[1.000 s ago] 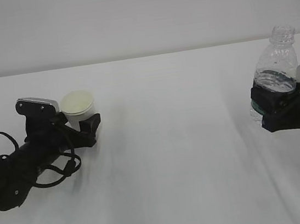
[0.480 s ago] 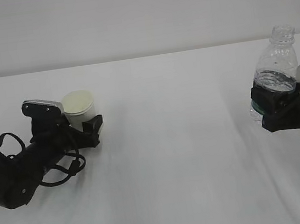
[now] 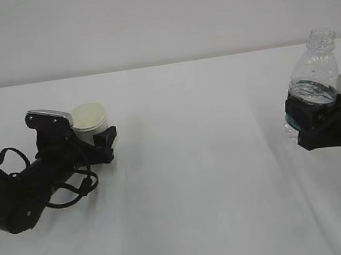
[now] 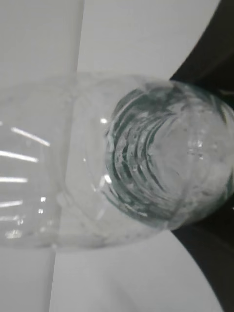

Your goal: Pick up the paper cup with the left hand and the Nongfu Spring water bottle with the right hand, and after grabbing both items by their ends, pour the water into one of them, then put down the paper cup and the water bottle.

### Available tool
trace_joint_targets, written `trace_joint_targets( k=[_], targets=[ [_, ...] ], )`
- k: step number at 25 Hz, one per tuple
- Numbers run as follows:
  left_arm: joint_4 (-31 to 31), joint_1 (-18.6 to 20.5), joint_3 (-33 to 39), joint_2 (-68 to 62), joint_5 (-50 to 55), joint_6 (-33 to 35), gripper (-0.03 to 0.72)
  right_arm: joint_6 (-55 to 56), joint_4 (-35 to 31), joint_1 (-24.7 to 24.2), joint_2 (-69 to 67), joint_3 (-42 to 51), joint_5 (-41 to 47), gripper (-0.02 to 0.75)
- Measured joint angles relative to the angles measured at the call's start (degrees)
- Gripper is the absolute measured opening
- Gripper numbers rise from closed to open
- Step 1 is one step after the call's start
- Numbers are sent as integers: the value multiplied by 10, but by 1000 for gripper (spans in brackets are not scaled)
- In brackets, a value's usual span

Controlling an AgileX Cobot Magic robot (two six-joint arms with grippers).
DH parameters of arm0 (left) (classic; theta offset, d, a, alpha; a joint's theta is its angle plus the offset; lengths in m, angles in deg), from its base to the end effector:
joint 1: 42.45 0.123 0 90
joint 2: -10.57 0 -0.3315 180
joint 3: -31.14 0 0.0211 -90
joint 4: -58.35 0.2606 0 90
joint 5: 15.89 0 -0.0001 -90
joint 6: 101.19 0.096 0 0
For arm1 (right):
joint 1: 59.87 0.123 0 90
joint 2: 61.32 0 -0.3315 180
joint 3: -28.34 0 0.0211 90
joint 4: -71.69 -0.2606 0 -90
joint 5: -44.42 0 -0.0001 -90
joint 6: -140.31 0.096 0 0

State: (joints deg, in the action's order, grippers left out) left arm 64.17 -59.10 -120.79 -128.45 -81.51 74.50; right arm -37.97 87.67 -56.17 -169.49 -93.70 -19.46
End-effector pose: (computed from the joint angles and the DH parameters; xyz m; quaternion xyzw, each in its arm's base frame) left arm 0.4024 -0.1296 0.0718 0.1283 0.7639 -0.1371 0.6174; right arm 0.2748 0.0415 0.1688 -0.1393 0.7687 0.0881 0.6181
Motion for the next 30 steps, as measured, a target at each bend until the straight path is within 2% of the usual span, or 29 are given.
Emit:
trace_joint_targets(
  k=[10, 14, 20, 26, 30],
  targets=[
    [0, 0, -1, 0, 0, 0, 467, 0, 0, 0, 0, 0, 0, 407],
    [20, 0, -1, 5, 0, 0, 454, 0, 0, 0, 0, 0, 0, 407],
    [142, 0, 1, 29, 0, -8, 450, -17, -5, 0, 0, 0, 0, 407],
    [291, 0, 1, 65, 0, -87, 450, -17, -7, 0, 0, 0, 0, 407],
    [356, 0, 1, 73, 0, -124, 449, -20, -7, 0, 0, 0, 0, 407]
  ],
)
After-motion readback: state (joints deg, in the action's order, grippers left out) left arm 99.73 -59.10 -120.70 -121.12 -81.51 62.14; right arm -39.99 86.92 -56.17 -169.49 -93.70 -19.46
